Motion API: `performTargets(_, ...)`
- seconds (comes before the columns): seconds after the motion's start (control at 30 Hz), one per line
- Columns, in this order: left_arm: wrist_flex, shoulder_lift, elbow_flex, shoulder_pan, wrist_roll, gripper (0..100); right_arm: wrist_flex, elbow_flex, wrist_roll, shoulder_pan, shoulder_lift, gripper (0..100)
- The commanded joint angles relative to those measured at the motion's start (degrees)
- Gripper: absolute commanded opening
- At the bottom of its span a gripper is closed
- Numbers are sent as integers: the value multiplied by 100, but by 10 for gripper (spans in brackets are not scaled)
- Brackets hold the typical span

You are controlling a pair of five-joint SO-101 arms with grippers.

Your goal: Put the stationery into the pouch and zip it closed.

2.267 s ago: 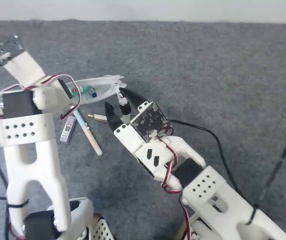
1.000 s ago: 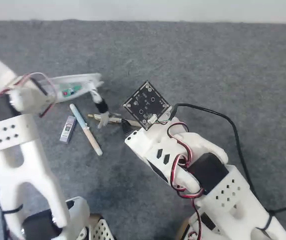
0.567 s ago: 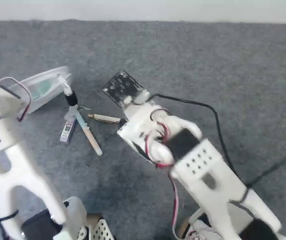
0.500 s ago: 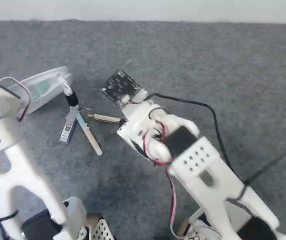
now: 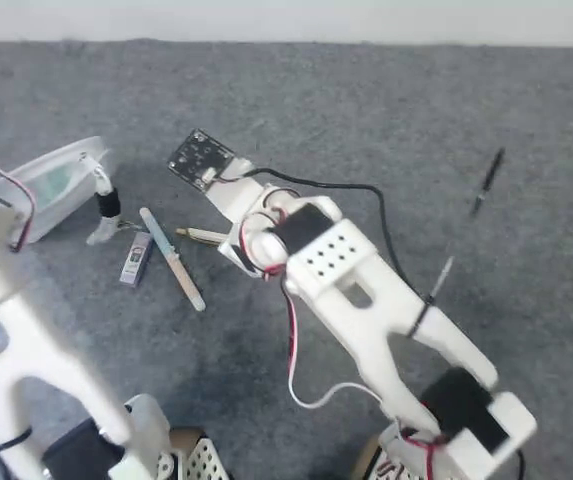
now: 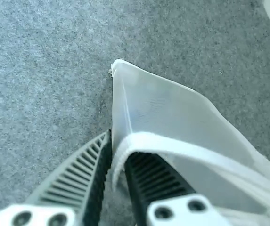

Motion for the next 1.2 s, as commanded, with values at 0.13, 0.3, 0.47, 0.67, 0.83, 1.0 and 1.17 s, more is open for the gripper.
performTargets(0.13, -97, -88, -400, -53, 105, 10, 22, -1160, 158, 40, 541, 169)
performTargets(0.3, -44, -88, -400, -53, 105, 10, 22, -1697, 158, 40, 989, 169)
performTargets(0.47, -44, -88, -400, -62, 105, 10, 22, -2119, 167, 40, 1411, 169)
performTargets(0.67, -44, -88, -382, -62, 105, 10, 31, -2400, 167, -22, 1754, 168)
performTargets(0.83, -53, -88, -374, -62, 105, 10, -31, -2418, 167, -75, 1947, 169)
performTargets(1.0, -53, -88, -374, -62, 105, 10, -92, -2655, 396, -295, 2334, 169)
performTargets(1.17, -53, -88, -374, -62, 105, 10, -84, -3051, 536, -365, 2853, 169)
